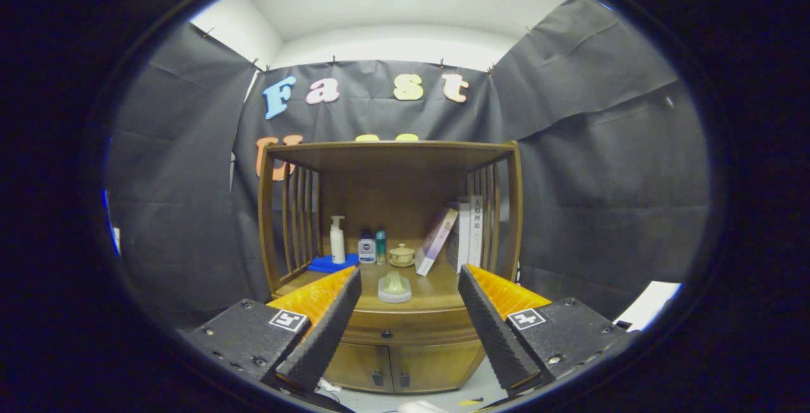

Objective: Pull open the drawer, take out the items inside it, and place them on the countertop above the cabinet.

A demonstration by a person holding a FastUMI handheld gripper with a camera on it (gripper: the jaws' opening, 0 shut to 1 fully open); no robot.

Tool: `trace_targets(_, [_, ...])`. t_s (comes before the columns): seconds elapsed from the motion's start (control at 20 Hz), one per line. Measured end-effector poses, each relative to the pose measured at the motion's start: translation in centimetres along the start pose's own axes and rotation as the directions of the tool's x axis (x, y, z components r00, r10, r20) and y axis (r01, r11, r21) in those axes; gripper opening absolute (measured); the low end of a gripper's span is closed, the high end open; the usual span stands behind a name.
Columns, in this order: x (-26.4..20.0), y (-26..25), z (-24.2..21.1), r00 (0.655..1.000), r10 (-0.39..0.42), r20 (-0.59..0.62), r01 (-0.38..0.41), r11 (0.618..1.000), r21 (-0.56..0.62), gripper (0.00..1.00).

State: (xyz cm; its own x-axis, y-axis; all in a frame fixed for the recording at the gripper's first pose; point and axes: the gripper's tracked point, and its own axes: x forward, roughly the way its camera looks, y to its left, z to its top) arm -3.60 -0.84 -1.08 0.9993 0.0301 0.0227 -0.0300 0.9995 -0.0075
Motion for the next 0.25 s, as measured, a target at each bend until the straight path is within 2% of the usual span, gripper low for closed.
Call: trace_targets(0.25, [-0.20, 0.07, 0.05, 1.000, -0.002, 0.014, 0.002, 1.000, 0.000, 1.00])
